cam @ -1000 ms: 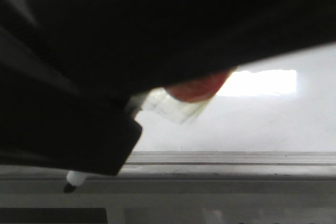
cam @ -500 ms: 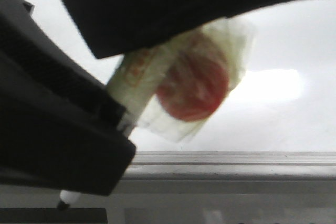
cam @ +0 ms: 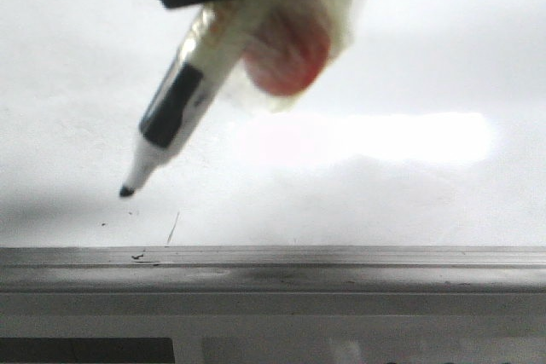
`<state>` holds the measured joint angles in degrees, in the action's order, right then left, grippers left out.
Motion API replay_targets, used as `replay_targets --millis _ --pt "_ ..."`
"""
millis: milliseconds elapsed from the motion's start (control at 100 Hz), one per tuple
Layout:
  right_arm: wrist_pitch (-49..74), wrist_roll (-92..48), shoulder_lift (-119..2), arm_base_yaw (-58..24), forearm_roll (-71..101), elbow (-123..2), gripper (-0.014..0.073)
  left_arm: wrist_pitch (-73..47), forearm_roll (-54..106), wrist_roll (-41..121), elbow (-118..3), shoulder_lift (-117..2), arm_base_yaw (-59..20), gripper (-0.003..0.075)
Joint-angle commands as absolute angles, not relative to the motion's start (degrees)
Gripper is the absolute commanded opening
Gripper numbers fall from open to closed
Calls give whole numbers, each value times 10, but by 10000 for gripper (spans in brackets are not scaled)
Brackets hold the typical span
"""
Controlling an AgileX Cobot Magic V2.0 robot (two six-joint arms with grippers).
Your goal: Write number 7 on whiteboard
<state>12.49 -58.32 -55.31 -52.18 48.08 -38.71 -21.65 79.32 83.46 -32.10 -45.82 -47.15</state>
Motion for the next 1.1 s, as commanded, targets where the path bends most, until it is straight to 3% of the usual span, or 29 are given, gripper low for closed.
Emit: replay_targets --millis 0,210,490,770,1090 --pt "44 -621 -549 -522 484 -405 -71 -159 809 793 -332 -401 -464 466" --pt "-80 -644 -549 -522 440 -405 -71 -13 821 760 -270 -301 -458 318" --pt "-132 -644 -549 -544 381 -405 -61 38 874 760 -219 -272 -458 -22" --pt "-83 -659 -549 -543 381 -402 -60 37 874 760 -218 -272 -458 -20" --pt "-114 -682 -549 -541 382 -380 -60 28 874 760 -218 -272 -458 -20"
